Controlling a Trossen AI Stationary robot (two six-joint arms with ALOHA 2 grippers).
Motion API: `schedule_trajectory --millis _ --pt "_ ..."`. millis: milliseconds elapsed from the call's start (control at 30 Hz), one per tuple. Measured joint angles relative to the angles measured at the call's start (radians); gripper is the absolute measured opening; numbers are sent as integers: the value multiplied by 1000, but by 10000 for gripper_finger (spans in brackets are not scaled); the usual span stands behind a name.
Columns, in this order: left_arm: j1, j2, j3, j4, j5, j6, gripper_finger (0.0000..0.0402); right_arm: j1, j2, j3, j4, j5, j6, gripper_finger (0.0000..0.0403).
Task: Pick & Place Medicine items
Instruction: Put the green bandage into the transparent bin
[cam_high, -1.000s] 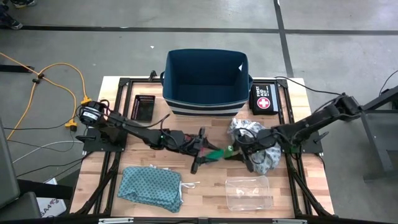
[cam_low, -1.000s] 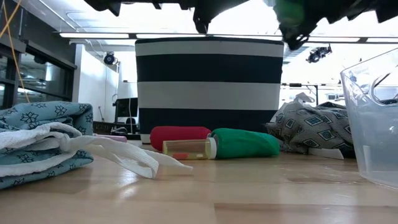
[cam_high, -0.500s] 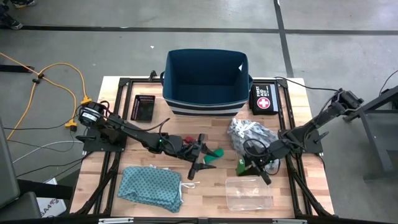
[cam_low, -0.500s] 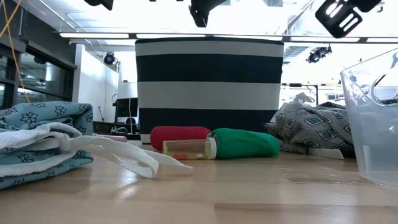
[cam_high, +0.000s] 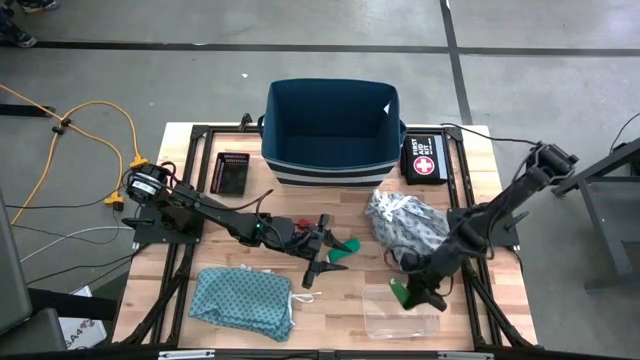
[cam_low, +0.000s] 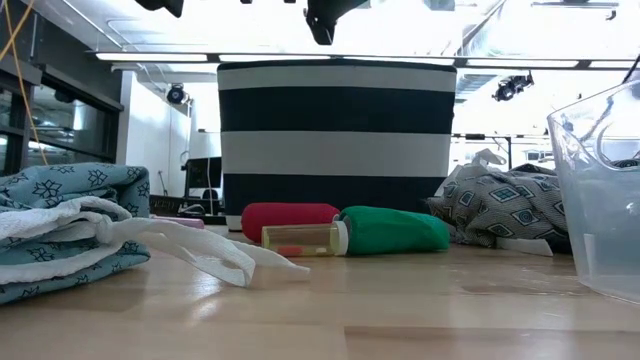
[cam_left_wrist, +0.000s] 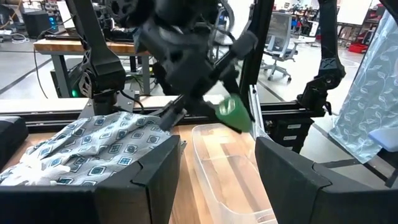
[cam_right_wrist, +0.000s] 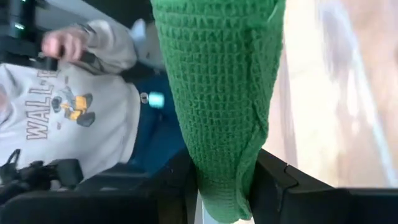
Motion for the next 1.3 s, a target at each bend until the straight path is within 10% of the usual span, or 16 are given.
schedule_trajectory --millis 367,1300 --pt "0 0 0 0 0 0 199 5 164 0 56 -184 218 98" --pt "0 0 0 0 0 1 199 2 237 0 161 -173 130 124"
